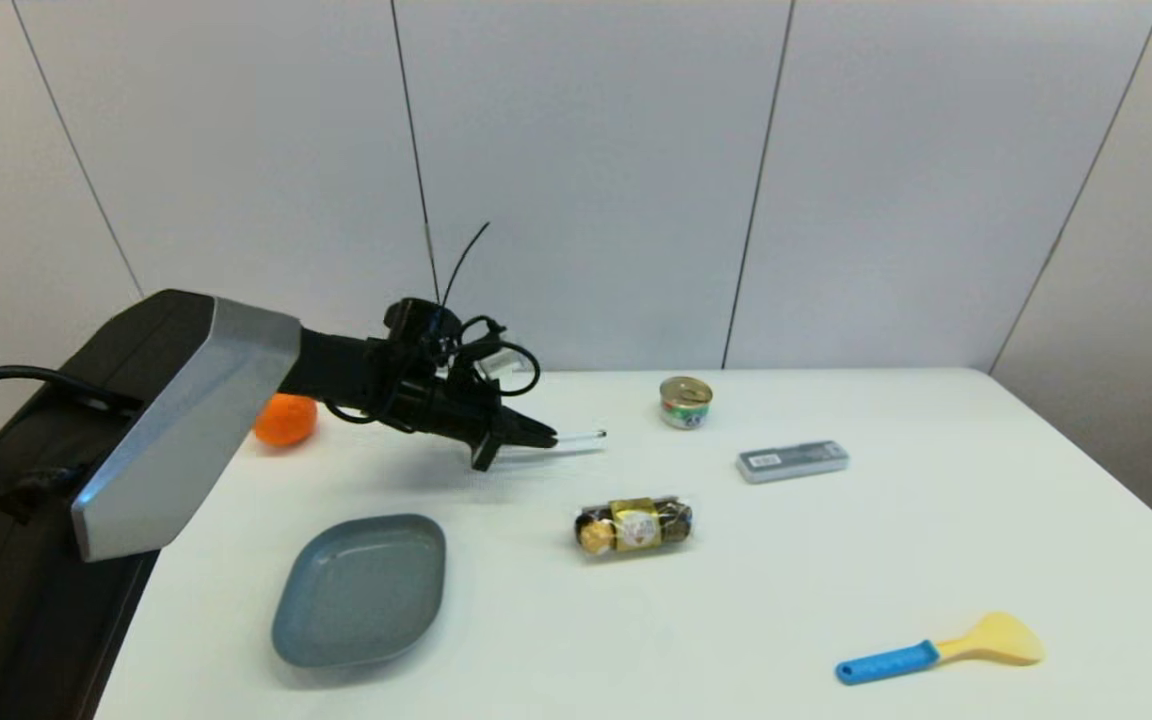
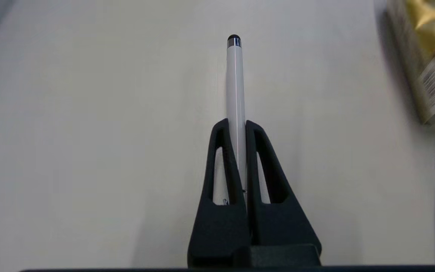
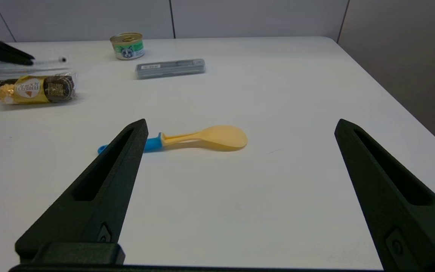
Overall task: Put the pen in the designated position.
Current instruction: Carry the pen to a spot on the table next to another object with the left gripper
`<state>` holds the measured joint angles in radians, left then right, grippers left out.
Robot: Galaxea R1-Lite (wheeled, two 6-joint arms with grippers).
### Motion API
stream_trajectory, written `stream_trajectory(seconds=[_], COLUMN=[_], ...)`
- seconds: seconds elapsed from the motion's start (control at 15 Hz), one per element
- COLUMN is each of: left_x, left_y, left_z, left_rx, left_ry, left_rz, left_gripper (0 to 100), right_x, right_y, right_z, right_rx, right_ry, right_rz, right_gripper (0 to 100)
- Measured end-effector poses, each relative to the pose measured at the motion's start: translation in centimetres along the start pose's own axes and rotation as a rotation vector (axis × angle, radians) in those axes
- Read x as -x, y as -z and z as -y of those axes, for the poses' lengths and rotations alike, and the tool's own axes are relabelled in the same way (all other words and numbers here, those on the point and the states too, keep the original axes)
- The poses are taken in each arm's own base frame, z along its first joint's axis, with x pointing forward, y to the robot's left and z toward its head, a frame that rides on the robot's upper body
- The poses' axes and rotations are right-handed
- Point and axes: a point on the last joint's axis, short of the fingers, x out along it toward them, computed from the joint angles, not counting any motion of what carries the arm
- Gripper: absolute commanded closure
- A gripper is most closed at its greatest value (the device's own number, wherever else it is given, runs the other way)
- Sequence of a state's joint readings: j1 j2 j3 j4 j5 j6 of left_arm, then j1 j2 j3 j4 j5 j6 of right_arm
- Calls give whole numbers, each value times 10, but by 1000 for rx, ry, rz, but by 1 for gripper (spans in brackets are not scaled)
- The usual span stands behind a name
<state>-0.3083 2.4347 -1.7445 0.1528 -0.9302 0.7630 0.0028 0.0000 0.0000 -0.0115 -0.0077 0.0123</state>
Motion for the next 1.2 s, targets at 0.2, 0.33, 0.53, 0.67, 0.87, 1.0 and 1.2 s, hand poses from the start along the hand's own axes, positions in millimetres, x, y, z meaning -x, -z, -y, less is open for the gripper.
stream_trajectory(seconds=[0.2, 0.33, 0.53, 0.67, 0.87, 1.0, 1.2], left_x=[17, 31, 58, 78, 115, 147, 195], left_y=[-26, -48, -82, -100, -105, -104, -94], left_z=[4, 8, 22, 35, 54, 62, 70], left_rx=[-7, -26, -40, -17, 44, 62, 43], left_ry=[-32, -67, -137, -205, -341, -433, -519], left_rz=[27, 41, 51, 35, -15, -33, -35], left_gripper=[100, 100, 100, 100, 100, 100, 100], right_x=[0, 0, 0, 0, 0, 0, 0], right_y=[0, 0, 0, 0, 0, 0, 0], right_z=[0, 0, 0, 0, 0, 0, 0], right_rx=[0, 0, 0, 0, 0, 0, 0], right_ry=[0, 0, 0, 0, 0, 0, 0], right_rz=[0, 0, 0, 0, 0, 0, 0], right_gripper=[0, 0, 0, 0, 0, 0, 0])
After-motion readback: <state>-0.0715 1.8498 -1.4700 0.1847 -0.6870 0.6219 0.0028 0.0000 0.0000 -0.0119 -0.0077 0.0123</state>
